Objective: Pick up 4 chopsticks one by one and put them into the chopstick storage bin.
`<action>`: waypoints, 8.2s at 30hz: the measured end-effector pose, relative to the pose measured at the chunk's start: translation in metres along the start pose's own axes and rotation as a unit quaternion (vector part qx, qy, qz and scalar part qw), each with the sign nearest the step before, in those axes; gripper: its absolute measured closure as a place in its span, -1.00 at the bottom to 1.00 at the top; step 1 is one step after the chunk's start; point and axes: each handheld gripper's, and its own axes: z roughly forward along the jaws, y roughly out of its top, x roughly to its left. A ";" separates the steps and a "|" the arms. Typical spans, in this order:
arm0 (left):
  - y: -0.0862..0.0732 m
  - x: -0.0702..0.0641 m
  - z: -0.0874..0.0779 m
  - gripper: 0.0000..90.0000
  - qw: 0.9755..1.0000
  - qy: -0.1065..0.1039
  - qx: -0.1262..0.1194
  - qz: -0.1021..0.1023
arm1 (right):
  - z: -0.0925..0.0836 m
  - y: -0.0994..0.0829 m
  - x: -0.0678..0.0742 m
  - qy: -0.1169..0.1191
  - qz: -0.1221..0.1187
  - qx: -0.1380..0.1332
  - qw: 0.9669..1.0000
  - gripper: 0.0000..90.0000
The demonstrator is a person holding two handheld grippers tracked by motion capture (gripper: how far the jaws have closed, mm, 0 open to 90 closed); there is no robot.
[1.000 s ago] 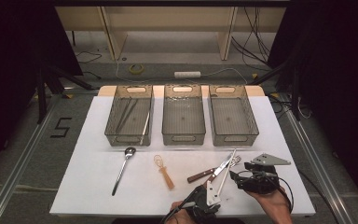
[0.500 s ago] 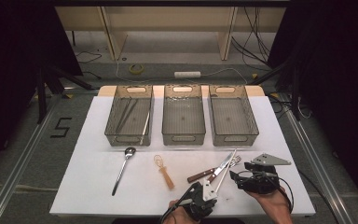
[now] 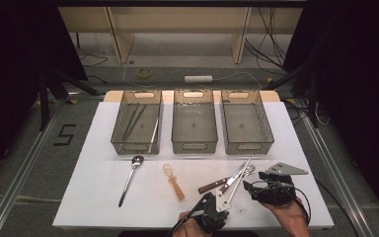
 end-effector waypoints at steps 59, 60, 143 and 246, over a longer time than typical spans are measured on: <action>-0.005 0.004 -0.001 0.54 1.000 0.014 -0.019 -0.015 | 0.002 0.001 0.001 0.009 -0.006 -0.004 1.000 -0.26; -0.004 0.004 -0.001 0.56 1.000 0.016 -0.019 -0.013 | 0.001 0.001 0.001 0.009 -0.006 -0.003 1.000 -0.26; 0.026 0.095 -0.109 0.86 0.987 0.028 -0.146 -0.063 | 0.000 0.003 0.006 0.027 -0.025 -0.017 0.999 -0.26; -0.019 0.289 -0.151 0.02 0.933 0.183 -0.178 -0.253 | 0.001 0.002 0.006 0.029 -0.028 -0.012 0.999 -0.26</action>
